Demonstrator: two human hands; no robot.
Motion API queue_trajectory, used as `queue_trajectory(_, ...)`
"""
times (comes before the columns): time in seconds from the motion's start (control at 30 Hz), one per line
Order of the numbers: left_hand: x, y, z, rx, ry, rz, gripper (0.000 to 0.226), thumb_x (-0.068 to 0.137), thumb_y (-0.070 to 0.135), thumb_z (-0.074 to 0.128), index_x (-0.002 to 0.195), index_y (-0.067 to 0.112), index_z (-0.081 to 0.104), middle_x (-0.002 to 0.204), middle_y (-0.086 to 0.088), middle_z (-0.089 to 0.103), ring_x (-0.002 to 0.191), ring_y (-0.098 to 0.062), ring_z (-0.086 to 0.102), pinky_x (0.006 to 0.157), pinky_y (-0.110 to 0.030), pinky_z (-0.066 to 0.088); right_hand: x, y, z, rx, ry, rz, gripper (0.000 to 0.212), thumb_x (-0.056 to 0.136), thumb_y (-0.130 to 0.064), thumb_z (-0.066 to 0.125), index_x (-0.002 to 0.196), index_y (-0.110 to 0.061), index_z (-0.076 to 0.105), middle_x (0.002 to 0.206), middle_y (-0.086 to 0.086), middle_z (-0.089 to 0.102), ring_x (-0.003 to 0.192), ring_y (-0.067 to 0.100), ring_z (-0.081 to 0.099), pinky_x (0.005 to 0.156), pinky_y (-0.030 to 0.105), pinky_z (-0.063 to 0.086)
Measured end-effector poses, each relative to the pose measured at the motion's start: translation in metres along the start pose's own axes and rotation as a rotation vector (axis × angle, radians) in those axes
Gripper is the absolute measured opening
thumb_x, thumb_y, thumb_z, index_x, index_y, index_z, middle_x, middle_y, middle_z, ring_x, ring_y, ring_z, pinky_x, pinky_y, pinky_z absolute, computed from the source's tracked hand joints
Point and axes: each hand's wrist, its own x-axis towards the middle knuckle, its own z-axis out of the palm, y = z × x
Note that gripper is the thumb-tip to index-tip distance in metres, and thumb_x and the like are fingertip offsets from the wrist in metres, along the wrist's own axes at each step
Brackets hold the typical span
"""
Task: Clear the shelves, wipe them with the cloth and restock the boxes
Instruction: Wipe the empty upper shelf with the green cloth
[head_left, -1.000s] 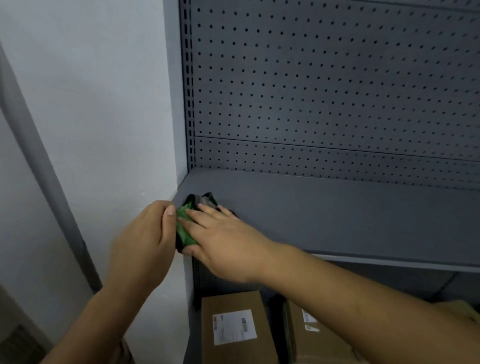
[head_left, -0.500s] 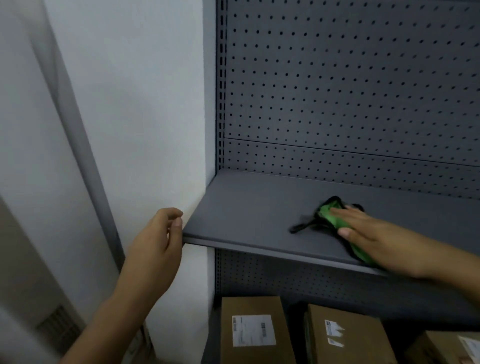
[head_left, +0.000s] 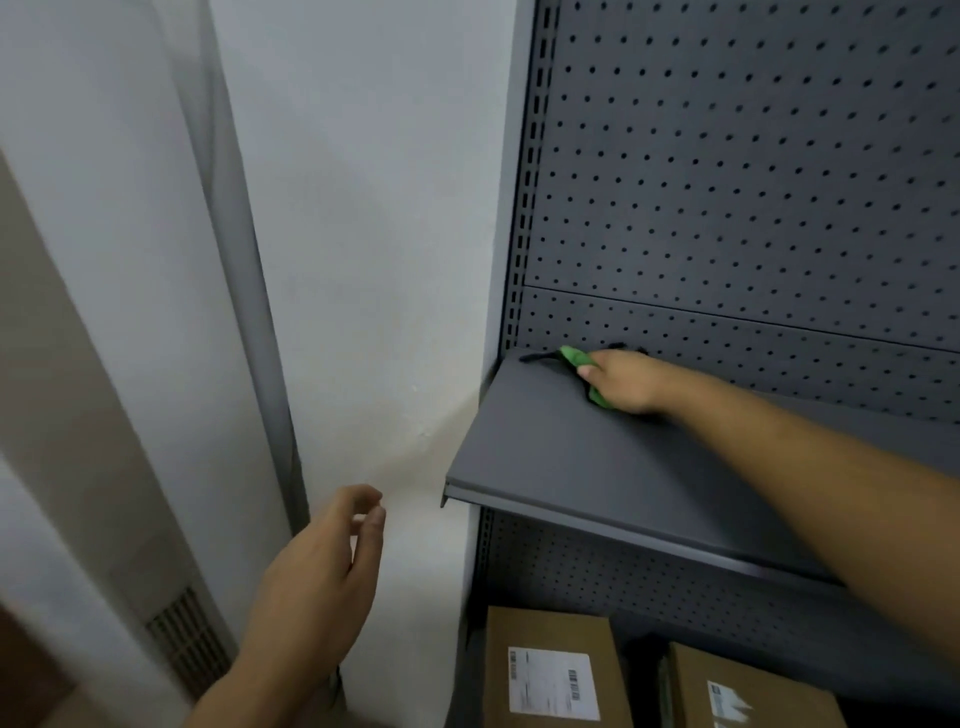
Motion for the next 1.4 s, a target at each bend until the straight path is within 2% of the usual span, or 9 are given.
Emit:
queue_trajectory(0.2, -0.002, -0.010, -0.001, 0.034, 0.000, 0.002, 0.025, 0.101, 0.050, 0.038, 0.120, 0.039, 0.051, 0.106, 0.026, 0.061, 0.098, 0.001, 0.060, 0.085, -0.034, 0.053, 0.002, -0.052, 0.012, 0.022, -0.003, -0.196, 0.046, 0.112, -0.030, 0.029, 0.157, -0.022, 0.034, 0.156, 0.009, 0.042, 0.148, 0.034, 0.029, 0.124, 0.050, 0.014)
queue_trajectory(0.4, -0.006, -0.002, 0.002, 0.024, -0.029, -0.007, 0.035, 0.094, 0.061, 0.031, 0.117, 0.042, 0.050, 0.104, 0.020, 0.065, 0.099, -0.007, 0.065, 0.085, -0.041, 0.055, -0.060, -0.080, 0.023, 0.051, -0.008, -0.432, 0.049, 0.112, -0.033, 0.031, 0.160, -0.023, 0.028, 0.168, -0.001, 0.021, 0.155, 0.017, 0.014, 0.117, 0.020, 0.003)
queue_trajectory(0.53, -0.005, 0.008, 0.007, 0.028, -0.032, 0.010, 0.030, 0.093, 0.061, 0.031, 0.114, 0.047, 0.048, 0.100, 0.021, 0.065, 0.096, -0.010, 0.067, 0.083, -0.043, 0.056, -0.107, -0.082, 0.031, 0.123, 0.028, -0.558, 0.045, 0.111, -0.030, 0.036, 0.155, -0.023, 0.039, 0.164, -0.005, 0.031, 0.150, 0.009, 0.022, 0.108, -0.001, 0.000)
queue_trajectory(0.63, -0.002, 0.016, 0.011, 0.032, -0.032, 0.021, 0.016, 0.100, 0.050, 0.039, 0.113, 0.046, 0.047, 0.098, 0.020, 0.066, 0.092, -0.011, 0.068, 0.080, -0.042, 0.056, -0.137, -0.076, 0.037, 0.196, 0.065, -0.602, 0.036, 0.110, -0.031, 0.040, 0.140, -0.021, 0.056, 0.143, -0.002, 0.056, 0.132, 0.012, 0.048, 0.116, 0.022, 0.032)
queue_trajectory(0.77, -0.004, 0.032, 0.009, -0.008, 0.035, 0.070, 0.011, 0.101, 0.043, 0.041, 0.109, 0.046, 0.049, 0.096, 0.014, 0.066, 0.084, -0.016, 0.063, 0.073, -0.039, 0.052, -0.170, -0.057, 0.033, 0.498, 0.114, -0.506, 0.025, 0.109, -0.029, 0.042, 0.111, -0.014, 0.062, 0.092, -0.006, 0.064, 0.083, 0.006, 0.060, 0.079, 0.033, 0.052)
queue_trajectory(0.97, -0.013, 0.072, -0.006, -0.115, 0.142, 0.194, 0.041, 0.089, 0.059, 0.029, 0.111, 0.038, 0.057, 0.093, 0.024, 0.059, 0.093, -0.011, 0.059, 0.079, -0.040, 0.052, -0.201, -0.033, 0.010, 1.435, 0.090, -0.252, 0.028, 0.105, -0.027, 0.047, 0.118, -0.019, 0.070, 0.115, 0.003, 0.076, 0.108, 0.019, 0.072, 0.089, 0.029, 0.058)
queue_trajectory(1.1, -0.019, 0.101, 0.000, -0.160, 0.122, 0.361, 0.041, 0.100, 0.056, 0.034, 0.120, 0.033, 0.062, 0.106, 0.018, 0.065, 0.100, -0.003, 0.058, 0.076, -0.027, 0.045, -0.212, -0.020, -0.002, 1.565, 0.090, -0.164, 0.029, 0.104, -0.028, 0.049, 0.120, -0.014, 0.070, 0.115, 0.006, 0.076, 0.105, 0.019, 0.073, 0.084, 0.027, 0.060)
queue_trajectory(1.2, -0.023, 0.128, 0.005, -0.417, -0.106, 0.409, 0.044, 0.091, 0.065, 0.043, 0.124, 0.042, 0.059, 0.114, 0.023, 0.068, 0.109, 0.005, 0.061, 0.083, -0.012, 0.048, -0.219, -0.017, -0.004, 1.615, 0.061, -0.163, 0.030, 0.104, -0.027, 0.050, 0.122, -0.013, 0.069, 0.117, 0.008, 0.075, 0.107, 0.020, 0.073, 0.087, 0.029, 0.060)
queue_trajectory(1.4, -0.022, 0.170, 0.015, -0.733, -0.427, 0.276, 0.040, 0.082, 0.036, 0.072, 0.121, 0.027, 0.064, 0.109, 0.009, 0.076, 0.103, -0.010, 0.072, 0.089, -0.036, 0.060, -0.227, -0.012, -0.006, 1.499, 0.029, -0.257, 0.032, 0.105, -0.032, 0.047, 0.128, -0.020, 0.066, 0.123, 0.004, 0.073, 0.116, 0.019, 0.069, 0.099, 0.035, 0.056)
